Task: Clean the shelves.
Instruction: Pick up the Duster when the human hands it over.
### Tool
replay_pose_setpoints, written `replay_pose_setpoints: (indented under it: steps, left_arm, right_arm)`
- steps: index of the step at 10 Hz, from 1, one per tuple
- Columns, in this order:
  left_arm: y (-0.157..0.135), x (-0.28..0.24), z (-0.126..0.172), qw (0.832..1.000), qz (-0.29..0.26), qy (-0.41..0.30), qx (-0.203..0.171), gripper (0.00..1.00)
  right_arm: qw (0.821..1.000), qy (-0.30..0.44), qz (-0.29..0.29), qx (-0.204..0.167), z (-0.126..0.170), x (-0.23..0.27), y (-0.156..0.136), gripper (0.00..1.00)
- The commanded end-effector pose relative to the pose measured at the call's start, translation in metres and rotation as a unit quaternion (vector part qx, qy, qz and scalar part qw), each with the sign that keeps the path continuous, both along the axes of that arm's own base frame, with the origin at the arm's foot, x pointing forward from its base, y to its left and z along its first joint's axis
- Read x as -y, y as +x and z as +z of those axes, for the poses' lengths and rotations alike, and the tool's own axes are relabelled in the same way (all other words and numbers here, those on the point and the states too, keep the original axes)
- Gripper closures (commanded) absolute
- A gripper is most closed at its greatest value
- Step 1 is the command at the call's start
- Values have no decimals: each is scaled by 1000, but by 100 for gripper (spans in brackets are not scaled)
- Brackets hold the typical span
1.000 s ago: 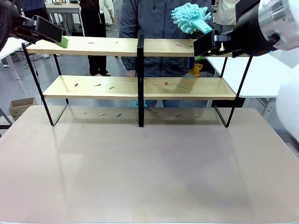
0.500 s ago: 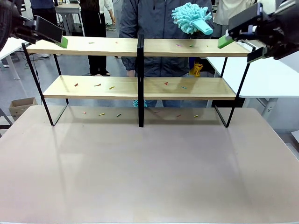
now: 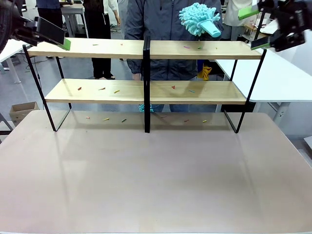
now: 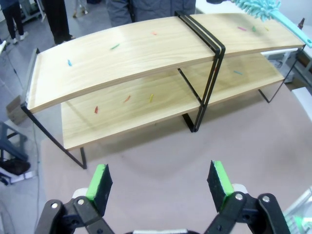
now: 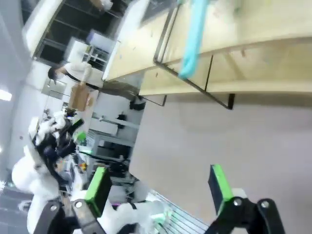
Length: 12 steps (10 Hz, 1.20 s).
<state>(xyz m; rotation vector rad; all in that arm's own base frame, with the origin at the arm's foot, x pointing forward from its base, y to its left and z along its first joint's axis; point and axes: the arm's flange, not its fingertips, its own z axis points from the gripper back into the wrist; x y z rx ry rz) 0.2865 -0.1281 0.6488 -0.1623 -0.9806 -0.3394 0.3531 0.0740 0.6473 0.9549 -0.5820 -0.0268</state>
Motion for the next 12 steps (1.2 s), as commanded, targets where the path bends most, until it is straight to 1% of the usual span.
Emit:
replay_pose_setpoints:
  steps: [1,2,3,4,5,9,10,12]
  left_arm:
    - [0,-1,0,1000,-3,-4,2,0]
    - [0,-1,0,1000,-3,-4,2,0]
    - [0,-1,0,1000,-3,-4,2,0]
    - [0,-1,0,1000,-3,-4,2,0]
    - [0,-1,0,1000,-3,-4,2,0]
    - [0,-1,0,1000,-3,-4,2,0]
    - [0,-1,0,1000,-3,-4,2,0]
    - [0,-1,0,1000,-3,-4,2,0]
  right_arm:
    - [999,29,-3,-42,-5,-20,74,0]
    - [998,47,-7,-44,-13,-24,91,0]
    - [998,57,-20,-36,-20,-29,104,0]
    - [995,94,-30,-32,-28,-31,117,0]
    - [994,98,-42,-28,-34,-32,125,0]
    - [994,100,-52,-2,-38,-32,128,0]
    - [993,101,-61,17,-38,-33,127,27]
    - [991,102,-79,34,-40,-33,127,83]
